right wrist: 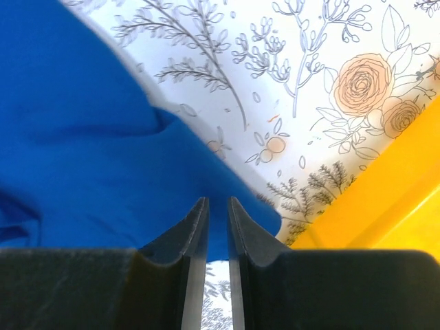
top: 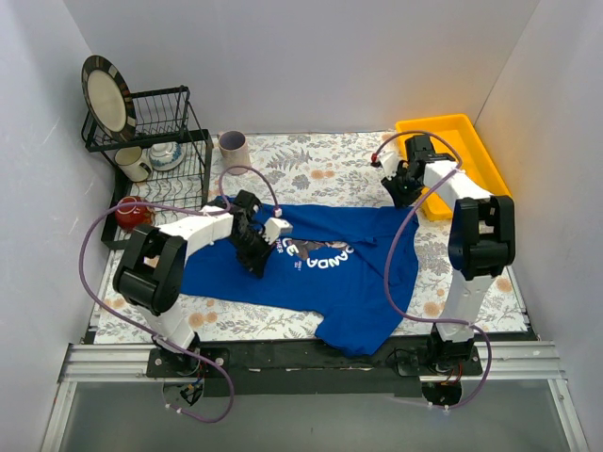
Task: Roll the t-shirts
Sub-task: Fold the T-shirt at the center of the board.
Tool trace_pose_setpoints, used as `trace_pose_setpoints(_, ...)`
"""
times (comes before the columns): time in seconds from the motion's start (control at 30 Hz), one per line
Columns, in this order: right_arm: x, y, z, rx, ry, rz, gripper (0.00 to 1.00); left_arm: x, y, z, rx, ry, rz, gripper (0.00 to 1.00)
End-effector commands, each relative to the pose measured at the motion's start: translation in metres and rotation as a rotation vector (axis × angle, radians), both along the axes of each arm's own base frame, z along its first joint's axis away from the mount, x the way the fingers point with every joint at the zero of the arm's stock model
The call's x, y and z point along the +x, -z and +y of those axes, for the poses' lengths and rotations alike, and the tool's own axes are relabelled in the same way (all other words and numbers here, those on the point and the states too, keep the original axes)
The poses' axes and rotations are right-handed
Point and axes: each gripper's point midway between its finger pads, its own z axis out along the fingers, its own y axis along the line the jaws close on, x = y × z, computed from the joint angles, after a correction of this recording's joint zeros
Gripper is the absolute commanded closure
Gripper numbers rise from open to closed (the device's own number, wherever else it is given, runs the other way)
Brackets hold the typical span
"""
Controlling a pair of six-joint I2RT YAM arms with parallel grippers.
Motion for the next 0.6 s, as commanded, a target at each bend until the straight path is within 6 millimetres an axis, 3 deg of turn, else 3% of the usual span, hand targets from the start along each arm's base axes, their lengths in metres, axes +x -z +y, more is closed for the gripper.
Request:
trace_pose_setpoints(0.0, 0.015, 0.000, -0.009, -0.061, -0.006, -0.008, 0.77, -0.026, 0.008, -0.021, 0.012, 0.058, 0.032, 1.00)
trace_pose_setpoints(0.13, 0.018, 0.009, -0.013, -0.093, -0.020, 0.011, 0.78, -0.034, 0.007, -0.038, -0.016, 0.042, 0.067, 1.00)
trace_pose_setpoints(0.37, 0.020, 0.029, -0.017, -0.125, -0.049, 0.060, 0.80, -0.066, 0.019, -0.066, -0.036, 0.089, 0.207, 1.00)
trace_pose_setpoints(0.57, 0.037, 0.033, -0.014, -0.127, -0.050, 0.052, 0.81, -0.090, 0.016, -0.086, -0.058, 0.139, 0.265, 1.00)
